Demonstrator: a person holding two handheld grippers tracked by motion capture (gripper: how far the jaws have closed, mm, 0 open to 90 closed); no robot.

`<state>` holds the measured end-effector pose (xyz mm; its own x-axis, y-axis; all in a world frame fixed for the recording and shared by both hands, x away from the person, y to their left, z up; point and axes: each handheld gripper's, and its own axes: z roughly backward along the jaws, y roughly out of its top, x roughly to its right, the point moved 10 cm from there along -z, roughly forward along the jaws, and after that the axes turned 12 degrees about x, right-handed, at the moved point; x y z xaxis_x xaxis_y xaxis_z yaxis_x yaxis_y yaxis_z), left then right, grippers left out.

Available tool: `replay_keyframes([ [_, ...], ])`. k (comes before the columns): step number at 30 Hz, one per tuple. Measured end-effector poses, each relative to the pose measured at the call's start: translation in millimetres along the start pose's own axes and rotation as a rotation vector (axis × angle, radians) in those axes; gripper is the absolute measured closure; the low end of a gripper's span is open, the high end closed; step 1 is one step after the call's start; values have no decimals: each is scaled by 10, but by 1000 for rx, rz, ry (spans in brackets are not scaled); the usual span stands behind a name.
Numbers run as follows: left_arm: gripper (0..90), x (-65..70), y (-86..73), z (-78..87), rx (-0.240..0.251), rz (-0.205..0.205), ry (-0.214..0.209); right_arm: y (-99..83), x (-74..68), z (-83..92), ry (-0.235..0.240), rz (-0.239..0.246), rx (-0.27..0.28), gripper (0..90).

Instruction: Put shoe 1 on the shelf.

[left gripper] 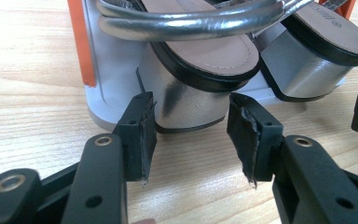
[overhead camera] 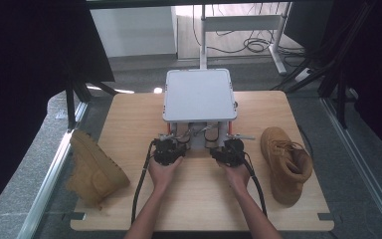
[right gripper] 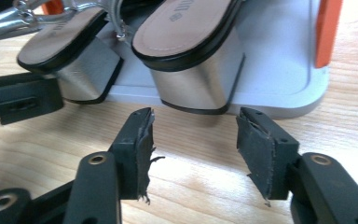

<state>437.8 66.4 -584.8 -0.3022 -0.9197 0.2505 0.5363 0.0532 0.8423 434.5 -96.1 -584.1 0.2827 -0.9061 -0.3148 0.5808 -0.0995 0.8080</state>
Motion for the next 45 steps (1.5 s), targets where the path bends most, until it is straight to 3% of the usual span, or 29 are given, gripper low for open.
replay_keyframes([
  [4,567,-79,-7,59,0,-38,9,39,96,30,-45,15,17,597],
  [10,660,-277,-20,71,-7,-3,62,77,204,25,-68,18,23,769],
  [17,761,-258,-32,-20,-19,22,56,149,238,-104,-91,22,35,873],
  [23,816,-227,-27,-73,-22,40,55,172,165,-189,-82,27,39,894],
  [29,815,-157,-6,-112,-17,54,44,159,91,-222,-80,55,39,895],
  [34,809,-81,-5,-154,-15,60,43,138,16,-252,-58,48,32,895],
  [45,786,-130,-7,-110,-9,54,32,120,-28,-216,-14,67,39,876],
])
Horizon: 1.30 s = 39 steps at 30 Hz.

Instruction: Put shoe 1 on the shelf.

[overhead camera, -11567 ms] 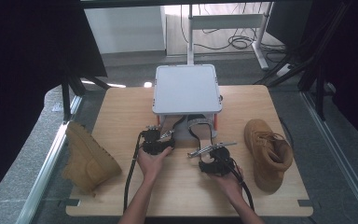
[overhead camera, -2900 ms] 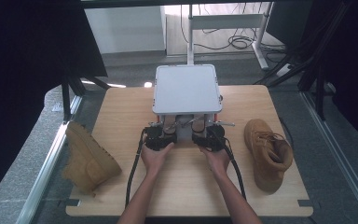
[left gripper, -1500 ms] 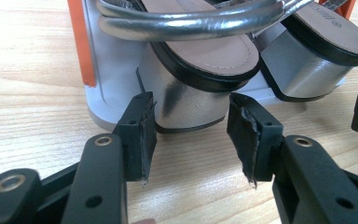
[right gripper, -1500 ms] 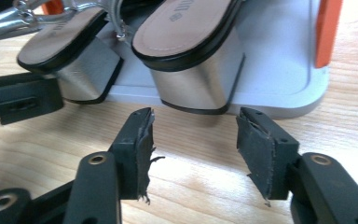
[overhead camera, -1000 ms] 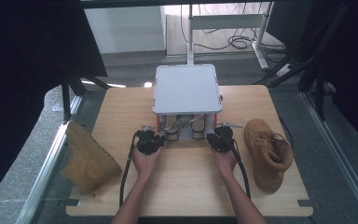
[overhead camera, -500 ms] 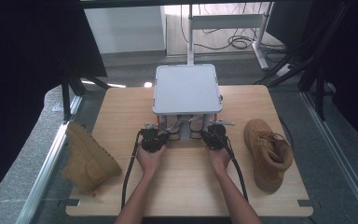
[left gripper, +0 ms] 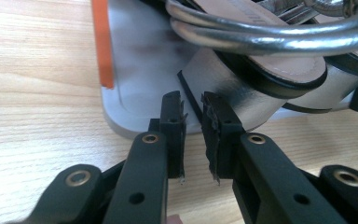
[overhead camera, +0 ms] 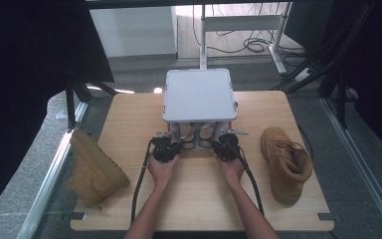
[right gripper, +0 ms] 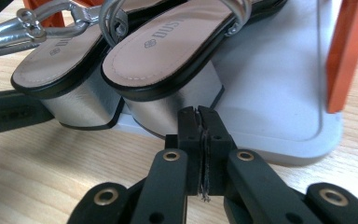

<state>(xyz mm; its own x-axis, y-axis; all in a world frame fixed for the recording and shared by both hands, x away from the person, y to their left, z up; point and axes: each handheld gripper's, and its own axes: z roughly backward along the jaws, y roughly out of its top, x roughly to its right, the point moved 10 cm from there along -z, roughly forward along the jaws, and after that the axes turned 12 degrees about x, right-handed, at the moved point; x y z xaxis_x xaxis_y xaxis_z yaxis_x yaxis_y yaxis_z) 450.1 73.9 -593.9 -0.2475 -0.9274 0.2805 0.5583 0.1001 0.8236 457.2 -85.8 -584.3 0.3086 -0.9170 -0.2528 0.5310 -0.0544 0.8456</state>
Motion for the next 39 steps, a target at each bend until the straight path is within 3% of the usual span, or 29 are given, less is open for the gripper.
replay_keyframes([
  [8,822,-111,-39,217,25,-2,-32,-38,-30,196,53,11,14,868],
  [15,825,-36,-87,425,31,-31,-74,-129,-88,315,75,68,-13,829],
  [21,736,48,-128,581,-3,-47,-138,-223,-156,448,104,77,-37,736],
  [24,646,101,-190,665,-25,-95,-151,-261,-190,534,120,85,-34,679],
  [28,588,144,-254,754,-28,-106,-189,-326,-227,642,145,71,-27,593],
  [34,537,50,-398,913,-52,-114,-211,-436,-200,796,131,121,-23,517],
  [39,509,-26,-561,1051,-74,-140,-213,-577,-168,962,156,140,-32,477],
])
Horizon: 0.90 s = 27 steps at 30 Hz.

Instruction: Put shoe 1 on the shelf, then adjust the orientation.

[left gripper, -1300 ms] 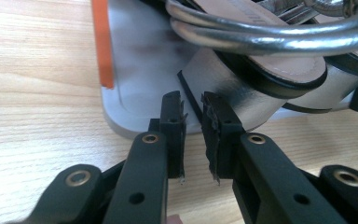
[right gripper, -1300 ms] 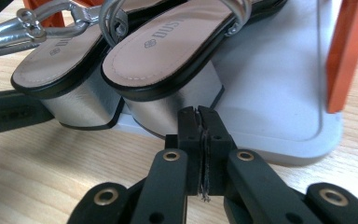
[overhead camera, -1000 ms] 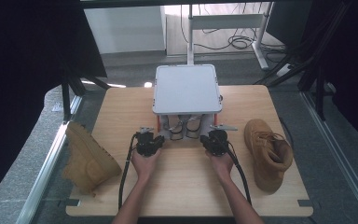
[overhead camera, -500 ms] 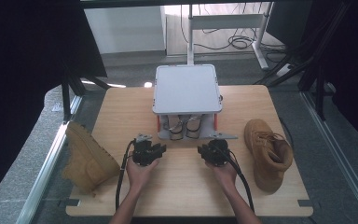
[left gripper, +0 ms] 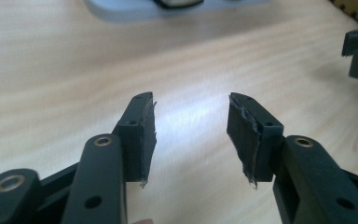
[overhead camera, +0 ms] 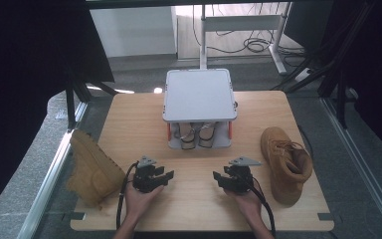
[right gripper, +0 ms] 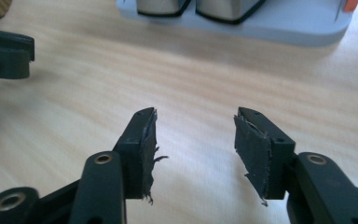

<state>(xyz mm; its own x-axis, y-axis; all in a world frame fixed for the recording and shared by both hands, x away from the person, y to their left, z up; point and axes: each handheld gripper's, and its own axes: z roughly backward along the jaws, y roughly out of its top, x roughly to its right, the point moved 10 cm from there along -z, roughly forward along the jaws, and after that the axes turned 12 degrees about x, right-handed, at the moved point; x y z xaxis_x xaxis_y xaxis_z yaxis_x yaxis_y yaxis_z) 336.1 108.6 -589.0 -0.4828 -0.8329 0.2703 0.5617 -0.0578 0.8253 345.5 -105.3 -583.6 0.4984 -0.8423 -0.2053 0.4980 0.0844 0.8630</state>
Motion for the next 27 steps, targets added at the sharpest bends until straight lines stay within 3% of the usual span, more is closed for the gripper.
replay_keyframes([
  [4,495,49,-64,94,-2,-46,-26,-84,-39,102,36,1,-10,454],
  [8,490,97,-58,203,16,-88,-55,-169,-84,184,60,31,-35,430],
  [11,510,127,-54,264,37,-85,-85,-210,-106,206,77,36,-29,422],
  [17,637,123,-11,421,72,-73,-78,-206,-100,222,79,33,-25,407],
  [19,719,138,28,498,85,-87,-90,-190,-85,238,74,44,-24,400],
  [22,774,111,71,578,90,-114,-65,-174,-62,252,71,47,-17,400],
  [27,829,50,160,708,107,-123,-37,-185,-36,274,65,52,-15,396],
])
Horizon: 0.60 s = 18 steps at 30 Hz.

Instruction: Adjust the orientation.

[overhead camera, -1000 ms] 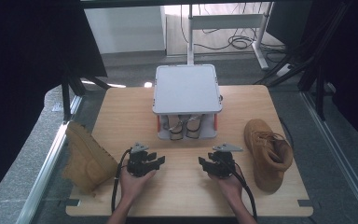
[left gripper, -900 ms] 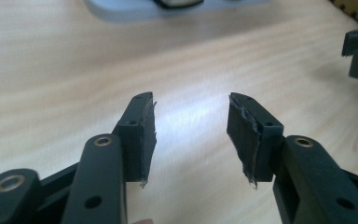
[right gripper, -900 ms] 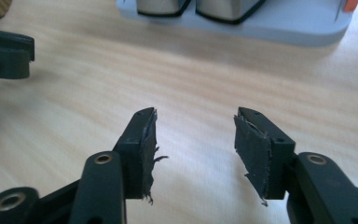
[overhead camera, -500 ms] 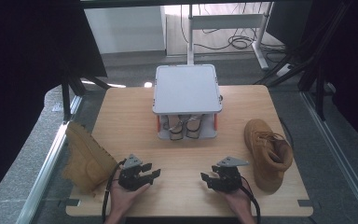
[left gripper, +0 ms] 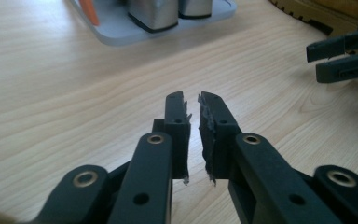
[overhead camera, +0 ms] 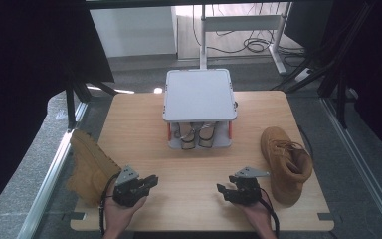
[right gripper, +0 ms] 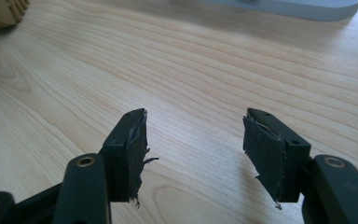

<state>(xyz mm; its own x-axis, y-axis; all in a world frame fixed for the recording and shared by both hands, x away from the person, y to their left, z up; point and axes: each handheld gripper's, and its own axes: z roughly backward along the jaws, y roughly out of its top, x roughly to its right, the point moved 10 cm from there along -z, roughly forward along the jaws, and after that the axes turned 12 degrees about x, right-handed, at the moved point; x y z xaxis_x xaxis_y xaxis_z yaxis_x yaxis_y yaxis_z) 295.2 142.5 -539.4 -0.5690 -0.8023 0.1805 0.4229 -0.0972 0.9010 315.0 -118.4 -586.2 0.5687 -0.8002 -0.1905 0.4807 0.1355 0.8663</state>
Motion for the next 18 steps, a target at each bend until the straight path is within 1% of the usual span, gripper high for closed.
replay_keyframes([
  [2,844,-33,38,52,6,-2,11,-6,23,6,-15,14,-3,395],
  [3,852,-47,65,88,11,3,11,-8,38,9,-24,19,-4,395],
  [4,859,-71,95,127,17,0,15,-10,47,14,-29,18,-6,395],
  [5,867,-114,134,179,25,-3,30,-10,51,13,-28,14,-3,395],
  [7,879,-187,183,261,33,6,54,-10,51,14,-29,9,-3,396],
  [8,884,-241,205,314,36,8,80,-8,47,14,-27,10,-2,396],
  [9,889,-322,241,412,52,18,106,-6,42,14,-27,10,-1,396],
  [10,892,-322,241,412,52,18,106,-6,42,14,-27,10,-1,396],
  [11,892,-359,253,455,59,20,117,-1,33,13,-24,11,3,396],
  [12,893,-435,272,556,75,29,141,-2,30,14,-23,12,3,396],
  [13,894,-474,279,613,83,36,152,-3,31,15,-24,12,2,396],
  [14,894,-474,279,613,83,36,152,-2,30,17,-24,10,2,396],
  [15,894,-544,286,723,102,53,165,-2,30,20,-25,10,2,397],
  [16,894,-544,286,723,102,53,165,-2,30,20,-25,10,2,397],
  [17,894,-577,290,782,117,76,155,6,27,17,-26,8,8,397],
  [18,894,-599,292,810,125,88,148,6,27,17,-26,8,8,397],
])
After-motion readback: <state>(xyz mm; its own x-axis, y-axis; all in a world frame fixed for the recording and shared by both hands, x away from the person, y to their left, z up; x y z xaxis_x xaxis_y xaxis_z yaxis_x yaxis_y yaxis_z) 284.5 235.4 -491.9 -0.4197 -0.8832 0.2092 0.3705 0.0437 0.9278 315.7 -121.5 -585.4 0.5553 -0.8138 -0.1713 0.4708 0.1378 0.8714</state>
